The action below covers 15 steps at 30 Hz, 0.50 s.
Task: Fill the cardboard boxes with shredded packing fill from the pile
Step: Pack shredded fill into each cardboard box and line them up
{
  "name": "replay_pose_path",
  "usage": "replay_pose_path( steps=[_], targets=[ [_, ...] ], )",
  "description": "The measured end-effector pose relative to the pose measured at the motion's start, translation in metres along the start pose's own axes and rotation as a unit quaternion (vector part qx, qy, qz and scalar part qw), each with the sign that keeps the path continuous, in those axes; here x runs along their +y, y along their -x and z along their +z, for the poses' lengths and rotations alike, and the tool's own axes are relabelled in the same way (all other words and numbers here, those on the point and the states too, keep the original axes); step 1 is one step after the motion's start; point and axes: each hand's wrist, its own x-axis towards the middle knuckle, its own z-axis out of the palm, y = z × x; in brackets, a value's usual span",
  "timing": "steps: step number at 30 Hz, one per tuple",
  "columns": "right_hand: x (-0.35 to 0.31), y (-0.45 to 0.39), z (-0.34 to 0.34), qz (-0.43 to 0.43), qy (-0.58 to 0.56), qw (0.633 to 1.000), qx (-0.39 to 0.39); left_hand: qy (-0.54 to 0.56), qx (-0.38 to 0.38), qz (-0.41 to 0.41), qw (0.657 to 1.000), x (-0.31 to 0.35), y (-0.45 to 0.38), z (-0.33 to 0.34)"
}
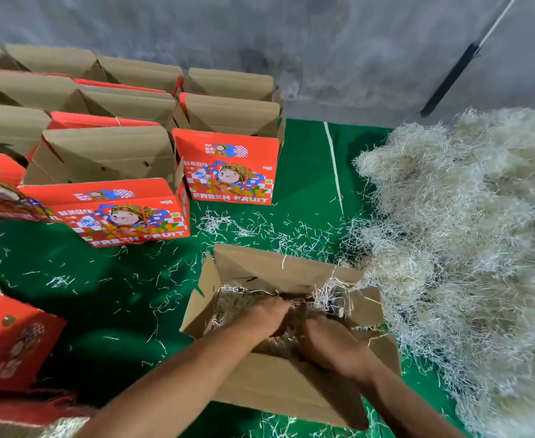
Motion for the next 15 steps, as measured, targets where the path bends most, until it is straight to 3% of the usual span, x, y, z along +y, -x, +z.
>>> replay_pose_path(
  steps=[3, 6, 9, 12, 15],
  targets=[
    [0.014, 0.010, -0.010, 0.054, -0.081, 0.991, 0.091, -0.024, -0.032, -0.046, 0.998, -0.001, 0.004, -0.001],
    [0.006, 0.000, -0.026, 0.132, -0.146, 0.975, 0.105, -0.059, -0.131, 0.012, 0.990, 0.013, 0.006, 0.014],
    [-0.001, -0.011, -0.026, 0.172, -0.239, 0.944, 0.148, -0.058, -0.174, -0.034, 0.983, 0.018, 0.008, 0.027],
    [0.000, -0.011, -0.018, 0.160, -0.316, 0.907, 0.225, -0.098, -0.180, -0.038, 0.978, 0.019, 0.003, 0.031],
    [0.001, -0.006, -0.021, 0.114, -0.283, 0.906, 0.293, -0.121, -0.173, 0.003, 0.977, 0.021, 0.008, 0.029]
  ],
)
